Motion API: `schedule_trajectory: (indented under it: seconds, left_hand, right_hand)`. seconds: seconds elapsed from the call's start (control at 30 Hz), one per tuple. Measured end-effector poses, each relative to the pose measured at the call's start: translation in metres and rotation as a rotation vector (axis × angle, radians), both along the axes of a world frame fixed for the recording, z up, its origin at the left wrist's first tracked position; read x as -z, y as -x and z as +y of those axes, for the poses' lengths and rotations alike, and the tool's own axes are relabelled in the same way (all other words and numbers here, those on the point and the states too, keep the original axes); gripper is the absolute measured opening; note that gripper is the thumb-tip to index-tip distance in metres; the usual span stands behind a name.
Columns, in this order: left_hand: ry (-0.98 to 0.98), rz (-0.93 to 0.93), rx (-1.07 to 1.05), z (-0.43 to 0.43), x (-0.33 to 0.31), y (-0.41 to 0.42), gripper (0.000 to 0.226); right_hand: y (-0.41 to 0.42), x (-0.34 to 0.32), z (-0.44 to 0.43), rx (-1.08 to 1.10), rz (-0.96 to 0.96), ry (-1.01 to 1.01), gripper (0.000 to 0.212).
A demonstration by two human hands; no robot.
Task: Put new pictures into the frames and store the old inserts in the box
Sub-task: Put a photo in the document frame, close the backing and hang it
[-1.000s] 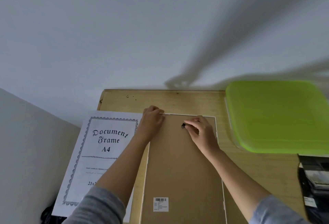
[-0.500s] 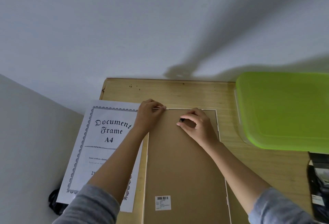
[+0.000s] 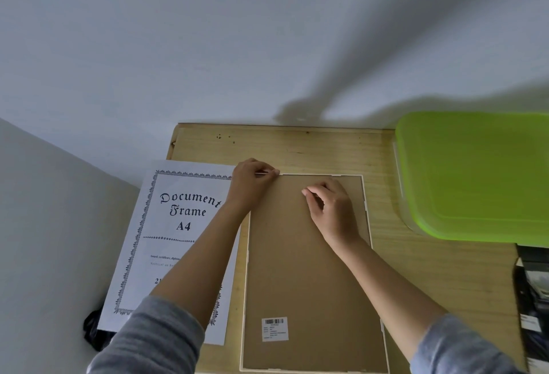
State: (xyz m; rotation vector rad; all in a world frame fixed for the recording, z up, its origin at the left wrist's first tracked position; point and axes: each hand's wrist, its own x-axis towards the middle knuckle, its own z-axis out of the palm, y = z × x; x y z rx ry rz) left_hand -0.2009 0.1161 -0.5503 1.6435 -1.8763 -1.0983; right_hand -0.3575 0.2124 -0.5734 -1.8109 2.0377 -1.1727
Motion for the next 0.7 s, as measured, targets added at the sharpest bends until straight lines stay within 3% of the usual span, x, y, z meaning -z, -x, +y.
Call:
schedule_trajectory:
  seconds: [0.7]
  left_hand:
    - [-0.112, 0.038, -0.062, -0.008, -0.009, -0.036, 0.011]
  right_hand:
    - [-0.004, -0.004, 0.003, 0.055, -0.095, -0.024, 0.010]
